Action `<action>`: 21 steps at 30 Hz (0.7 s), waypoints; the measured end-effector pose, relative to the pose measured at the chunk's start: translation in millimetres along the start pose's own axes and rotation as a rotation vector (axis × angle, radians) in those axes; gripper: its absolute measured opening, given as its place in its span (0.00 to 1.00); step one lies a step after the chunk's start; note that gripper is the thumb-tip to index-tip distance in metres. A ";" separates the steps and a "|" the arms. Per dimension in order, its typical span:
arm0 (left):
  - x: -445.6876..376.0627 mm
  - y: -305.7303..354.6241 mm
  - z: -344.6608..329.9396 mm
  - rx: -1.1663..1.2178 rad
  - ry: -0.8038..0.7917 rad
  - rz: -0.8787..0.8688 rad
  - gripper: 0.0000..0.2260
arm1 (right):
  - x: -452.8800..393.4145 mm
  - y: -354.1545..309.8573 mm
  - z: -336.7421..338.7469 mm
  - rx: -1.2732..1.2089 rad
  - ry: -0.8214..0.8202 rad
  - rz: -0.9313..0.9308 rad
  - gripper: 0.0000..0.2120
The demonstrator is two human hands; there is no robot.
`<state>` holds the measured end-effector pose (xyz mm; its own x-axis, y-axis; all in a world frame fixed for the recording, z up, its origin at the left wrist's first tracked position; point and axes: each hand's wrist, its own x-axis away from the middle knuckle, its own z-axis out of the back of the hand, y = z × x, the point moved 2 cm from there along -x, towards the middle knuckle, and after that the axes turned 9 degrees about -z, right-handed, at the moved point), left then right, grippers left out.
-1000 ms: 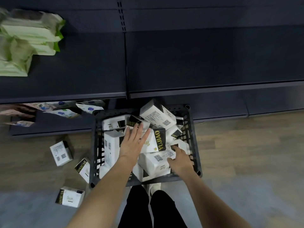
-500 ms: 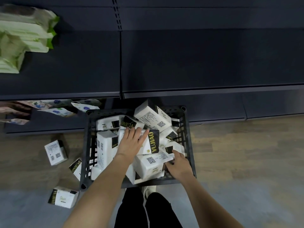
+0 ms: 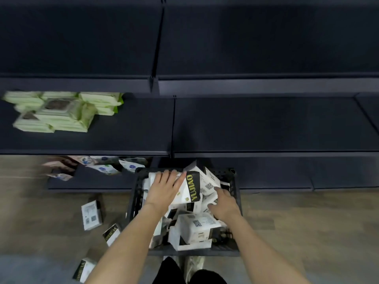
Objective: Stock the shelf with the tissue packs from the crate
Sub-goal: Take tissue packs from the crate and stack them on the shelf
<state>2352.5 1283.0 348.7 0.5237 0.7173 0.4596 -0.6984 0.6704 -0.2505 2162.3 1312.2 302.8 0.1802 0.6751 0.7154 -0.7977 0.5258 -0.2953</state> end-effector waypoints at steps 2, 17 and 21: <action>10.7 -9.6 15.7 -0.025 0.034 0.038 0.44 | 7.7 -13.4 13.6 0.013 0.029 0.046 0.32; 89.7 -73.6 103.4 -0.234 0.502 0.168 0.51 | 62.7 -79.3 108.9 0.075 0.268 0.355 0.33; 105.7 -93.5 134.3 -0.283 0.577 0.172 0.50 | 79.6 -96.5 133.7 0.156 0.353 0.380 0.32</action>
<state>2407.6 1270.6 535.1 0.6483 0.7524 -0.1166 -0.6812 0.5048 -0.5302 2176.7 1246.1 473.0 0.0229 0.9497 0.3124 -0.9156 0.1454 -0.3748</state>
